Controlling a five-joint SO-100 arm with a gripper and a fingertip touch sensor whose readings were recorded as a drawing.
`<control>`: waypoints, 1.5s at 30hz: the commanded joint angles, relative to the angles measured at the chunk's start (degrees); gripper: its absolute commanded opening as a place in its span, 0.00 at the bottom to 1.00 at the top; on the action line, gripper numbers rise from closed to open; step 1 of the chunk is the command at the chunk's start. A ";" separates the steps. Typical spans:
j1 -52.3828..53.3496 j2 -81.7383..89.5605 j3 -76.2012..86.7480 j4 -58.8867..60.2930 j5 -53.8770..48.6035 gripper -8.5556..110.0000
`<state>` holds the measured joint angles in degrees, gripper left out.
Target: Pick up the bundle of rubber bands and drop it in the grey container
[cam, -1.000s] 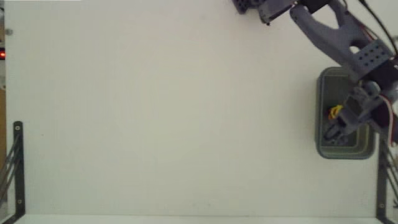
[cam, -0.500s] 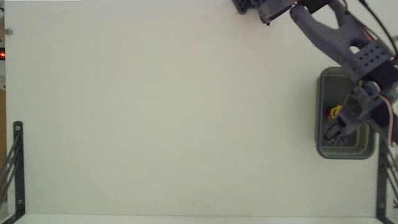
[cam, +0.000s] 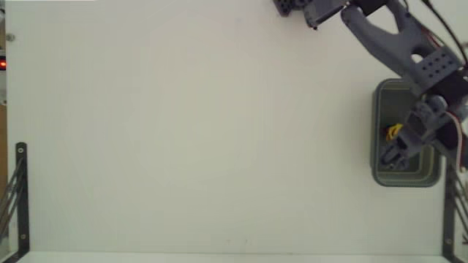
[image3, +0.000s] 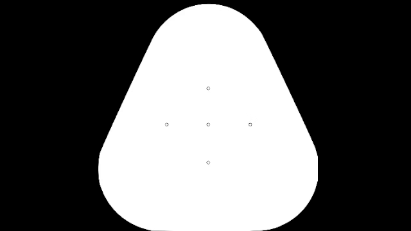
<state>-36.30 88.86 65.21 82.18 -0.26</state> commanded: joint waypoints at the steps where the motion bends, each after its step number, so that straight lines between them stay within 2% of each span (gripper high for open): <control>1: -1.10 4.24 0.69 -0.48 0.26 1.00; 22: 1.07 7.09 3.51 -0.46 0.26 1.00; 45: 12.50 22.07 18.38 -0.38 0.26 1.00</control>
<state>-24.96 105.82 82.53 81.91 -0.18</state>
